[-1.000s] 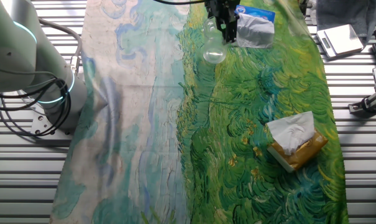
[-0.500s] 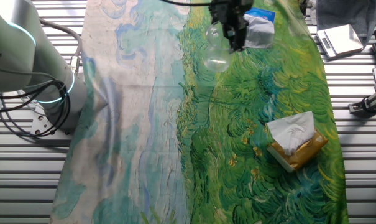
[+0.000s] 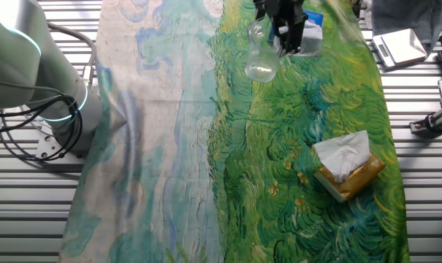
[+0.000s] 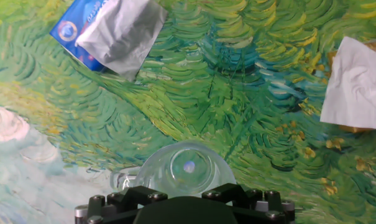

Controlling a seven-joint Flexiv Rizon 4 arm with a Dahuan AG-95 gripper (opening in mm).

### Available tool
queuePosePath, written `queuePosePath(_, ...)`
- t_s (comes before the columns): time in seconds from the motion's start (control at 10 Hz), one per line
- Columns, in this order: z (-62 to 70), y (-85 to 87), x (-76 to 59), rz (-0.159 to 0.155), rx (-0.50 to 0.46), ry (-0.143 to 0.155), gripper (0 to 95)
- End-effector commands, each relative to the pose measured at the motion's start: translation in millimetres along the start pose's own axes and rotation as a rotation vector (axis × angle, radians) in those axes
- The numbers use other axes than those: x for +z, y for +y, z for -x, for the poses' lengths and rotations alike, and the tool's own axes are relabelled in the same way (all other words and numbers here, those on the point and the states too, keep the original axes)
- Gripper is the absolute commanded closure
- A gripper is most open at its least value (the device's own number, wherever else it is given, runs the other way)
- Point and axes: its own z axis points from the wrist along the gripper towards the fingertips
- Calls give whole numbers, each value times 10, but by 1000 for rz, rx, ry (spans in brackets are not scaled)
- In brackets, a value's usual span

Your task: Pick up the cup

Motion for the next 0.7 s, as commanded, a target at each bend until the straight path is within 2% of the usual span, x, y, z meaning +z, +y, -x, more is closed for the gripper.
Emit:
queuePosePath(0.1,-24,5,-56,-1,3,1,950)
queuePosePath(0.3,-65,-6,-121,-1,13,-1,950)
queuePosePath(0.7,-229,-48,-216,-2,14,-1,950)
